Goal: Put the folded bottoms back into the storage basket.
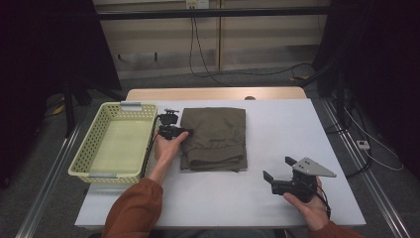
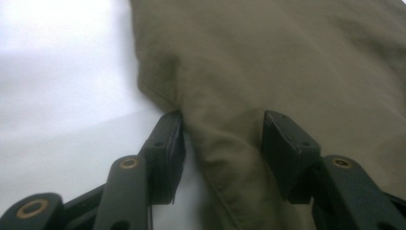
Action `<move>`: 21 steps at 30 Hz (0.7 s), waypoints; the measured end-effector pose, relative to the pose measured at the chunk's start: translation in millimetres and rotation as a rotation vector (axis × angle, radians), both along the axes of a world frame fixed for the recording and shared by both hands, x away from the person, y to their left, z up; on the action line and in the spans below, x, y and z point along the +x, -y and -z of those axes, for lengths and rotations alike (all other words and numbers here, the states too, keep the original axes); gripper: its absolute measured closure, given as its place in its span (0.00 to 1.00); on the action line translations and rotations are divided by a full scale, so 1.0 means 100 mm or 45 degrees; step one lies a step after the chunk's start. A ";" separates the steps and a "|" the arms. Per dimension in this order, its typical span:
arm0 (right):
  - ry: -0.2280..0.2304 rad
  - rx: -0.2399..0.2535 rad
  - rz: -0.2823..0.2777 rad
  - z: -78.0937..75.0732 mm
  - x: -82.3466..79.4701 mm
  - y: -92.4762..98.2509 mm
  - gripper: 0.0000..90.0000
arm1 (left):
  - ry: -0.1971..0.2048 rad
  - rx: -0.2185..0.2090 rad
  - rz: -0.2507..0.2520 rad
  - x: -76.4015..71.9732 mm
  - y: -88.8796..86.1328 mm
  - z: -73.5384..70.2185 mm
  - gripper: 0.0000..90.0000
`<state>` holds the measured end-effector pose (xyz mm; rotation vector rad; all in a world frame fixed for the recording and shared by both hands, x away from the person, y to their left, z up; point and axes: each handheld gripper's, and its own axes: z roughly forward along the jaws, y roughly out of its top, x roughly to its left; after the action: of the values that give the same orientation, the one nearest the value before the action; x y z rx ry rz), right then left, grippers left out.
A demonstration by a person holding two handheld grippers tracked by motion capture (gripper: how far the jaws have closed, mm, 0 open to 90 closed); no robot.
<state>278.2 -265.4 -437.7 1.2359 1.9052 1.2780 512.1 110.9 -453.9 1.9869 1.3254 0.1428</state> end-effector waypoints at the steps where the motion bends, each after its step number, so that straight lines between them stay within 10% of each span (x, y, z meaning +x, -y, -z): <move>1: 0.000 -0.004 -0.002 0.00 0.00 0.00 0.07 | -0.003 0.008 0.008 0.00 0.01 0.00 0.56; 10: -0.001 -0.006 -0.010 0.00 0.00 -0.01 0.08 | -0.006 0.109 0.087 -0.02 0.13 -0.04 0.70; 21: 0.000 -0.014 -0.012 0.00 0.01 -0.02 0.08 | -0.055 0.016 0.113 -0.03 0.14 -0.02 0.93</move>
<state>278.8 -263.6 -437.6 1.2233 1.9175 1.2706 509.0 97.0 -452.3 2.0660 1.2637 0.0666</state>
